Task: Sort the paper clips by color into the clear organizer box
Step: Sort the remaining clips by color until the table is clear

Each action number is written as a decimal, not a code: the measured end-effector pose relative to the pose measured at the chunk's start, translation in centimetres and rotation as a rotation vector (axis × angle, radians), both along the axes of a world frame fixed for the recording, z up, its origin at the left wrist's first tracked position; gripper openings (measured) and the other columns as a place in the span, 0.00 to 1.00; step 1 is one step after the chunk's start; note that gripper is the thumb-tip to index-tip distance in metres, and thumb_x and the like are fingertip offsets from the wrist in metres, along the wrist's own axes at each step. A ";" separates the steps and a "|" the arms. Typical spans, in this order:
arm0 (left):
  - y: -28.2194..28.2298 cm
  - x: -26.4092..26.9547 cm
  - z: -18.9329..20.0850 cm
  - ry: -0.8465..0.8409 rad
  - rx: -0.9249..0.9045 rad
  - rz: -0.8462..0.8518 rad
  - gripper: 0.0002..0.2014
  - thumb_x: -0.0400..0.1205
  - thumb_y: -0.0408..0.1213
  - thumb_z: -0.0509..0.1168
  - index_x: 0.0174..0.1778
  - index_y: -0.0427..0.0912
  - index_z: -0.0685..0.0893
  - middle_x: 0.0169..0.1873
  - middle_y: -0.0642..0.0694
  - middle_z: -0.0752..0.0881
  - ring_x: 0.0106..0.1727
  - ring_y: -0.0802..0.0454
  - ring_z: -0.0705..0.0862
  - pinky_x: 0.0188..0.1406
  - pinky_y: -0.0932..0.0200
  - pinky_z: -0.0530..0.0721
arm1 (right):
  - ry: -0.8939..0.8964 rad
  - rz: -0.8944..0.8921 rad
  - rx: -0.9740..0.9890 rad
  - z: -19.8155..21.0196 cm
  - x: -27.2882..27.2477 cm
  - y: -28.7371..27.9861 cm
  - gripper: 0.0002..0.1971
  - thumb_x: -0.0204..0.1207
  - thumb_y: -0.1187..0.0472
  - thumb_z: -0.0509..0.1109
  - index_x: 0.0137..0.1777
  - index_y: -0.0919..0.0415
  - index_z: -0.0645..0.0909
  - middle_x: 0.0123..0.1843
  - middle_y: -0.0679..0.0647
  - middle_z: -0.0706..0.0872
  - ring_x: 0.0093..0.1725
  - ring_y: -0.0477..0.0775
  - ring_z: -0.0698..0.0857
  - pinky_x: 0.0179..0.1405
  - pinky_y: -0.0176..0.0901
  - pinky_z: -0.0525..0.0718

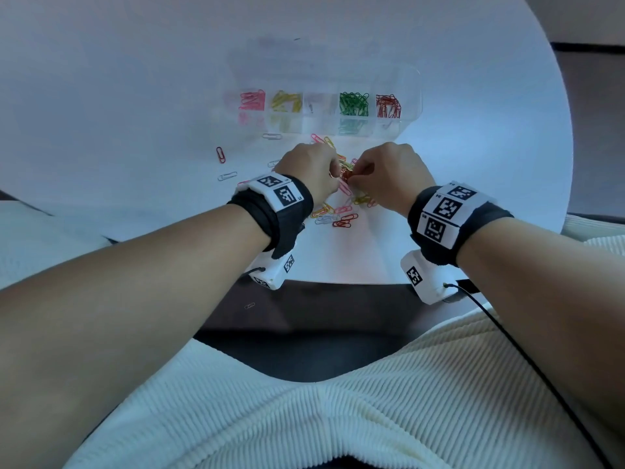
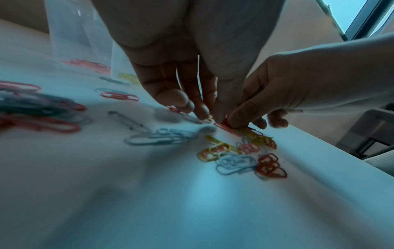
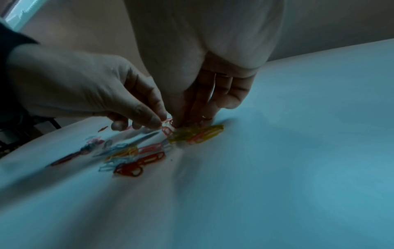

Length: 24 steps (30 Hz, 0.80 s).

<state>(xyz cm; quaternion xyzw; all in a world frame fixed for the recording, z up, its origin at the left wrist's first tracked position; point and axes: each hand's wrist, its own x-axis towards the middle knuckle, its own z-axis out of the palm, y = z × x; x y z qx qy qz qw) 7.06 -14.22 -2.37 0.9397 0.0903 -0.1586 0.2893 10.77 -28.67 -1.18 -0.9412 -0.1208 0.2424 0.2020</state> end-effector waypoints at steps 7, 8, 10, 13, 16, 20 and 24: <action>-0.1 0.1 -0.2 0.000 -0.018 0.024 0.09 0.75 0.37 0.68 0.50 0.49 0.85 0.46 0.49 0.87 0.48 0.48 0.83 0.44 0.59 0.79 | 0.084 -0.021 0.051 0.6 1.2 -0.6 0.01 0.70 0.59 0.78 0.38 0.55 0.89 0.33 0.49 0.87 0.32 0.45 0.83 0.26 0.32 0.75; 0.0 0.1 -0.2 -0.002 -0.020 0.030 0.09 0.75 0.37 0.67 0.50 0.49 0.85 0.46 0.49 0.87 0.46 0.48 0.83 0.43 0.59 0.78 | 0.098 -0.028 0.064 0.7 1.4 -0.6 0.01 0.70 0.59 0.78 0.38 0.55 0.89 0.31 0.48 0.86 0.32 0.45 0.83 0.26 0.32 0.76; 0.7 0.2 0.0 0.003 -0.034 0.056 0.09 0.75 0.35 0.66 0.49 0.50 0.84 0.45 0.48 0.87 0.44 0.47 0.83 0.43 0.59 0.79 | 0.128 -0.038 0.092 0.9 1.8 -0.7 0.02 0.70 0.59 0.78 0.39 0.55 0.89 0.28 0.48 0.86 0.27 0.42 0.83 0.22 0.29 0.74; 3.2 0.1 0.4 0.013 -0.009 0.143 0.06 0.76 0.36 0.67 0.46 0.50 0.84 0.41 0.50 0.85 0.42 0.46 0.84 0.43 0.58 0.82 | 0.170 -0.061 0.142 1.0 2.2 -0.9 0.02 0.73 0.60 0.78 0.45 0.55 0.89 0.30 0.53 0.89 0.20 0.36 0.80 0.20 0.27 0.73; 7.1 -0.4 0.7 -0.007 0.088 0.279 0.06 0.76 0.35 0.67 0.45 0.49 0.86 0.40 0.51 0.83 0.43 0.46 0.82 0.44 0.59 0.79 | 0.212 -0.089 0.189 0.9 2.5 -1.2 0.08 0.77 0.66 0.72 0.51 0.54 0.87 0.31 0.51 0.89 0.22 0.36 0.81 0.21 0.26 0.75; 12.1 -1.1 0.7 -0.022 0.170 0.459 0.10 0.74 0.34 0.66 0.50 0.46 0.85 0.51 0.44 0.87 0.54 0.42 0.84 0.53 0.54 0.82 | 0.338 -0.212 0.290 1.0 2.7 -1.4 0.09 0.78 0.70 0.71 0.55 0.62 0.88 0.36 0.58 0.87 0.31 0.50 0.84 0.38 0.38 0.88; 14.0 -1.8 0.5 0.026 0.171 0.556 0.13 0.76 0.38 0.69 0.56 0.44 0.87 0.57 0.44 0.87 0.58 0.44 0.84 0.57 0.56 0.82 | 0.492 -0.354 0.443 1.5 2.3 -1.3 0.07 0.78 0.75 0.69 0.52 0.70 0.86 0.37 0.60 0.85 0.26 0.48 0.84 0.33 0.35 0.88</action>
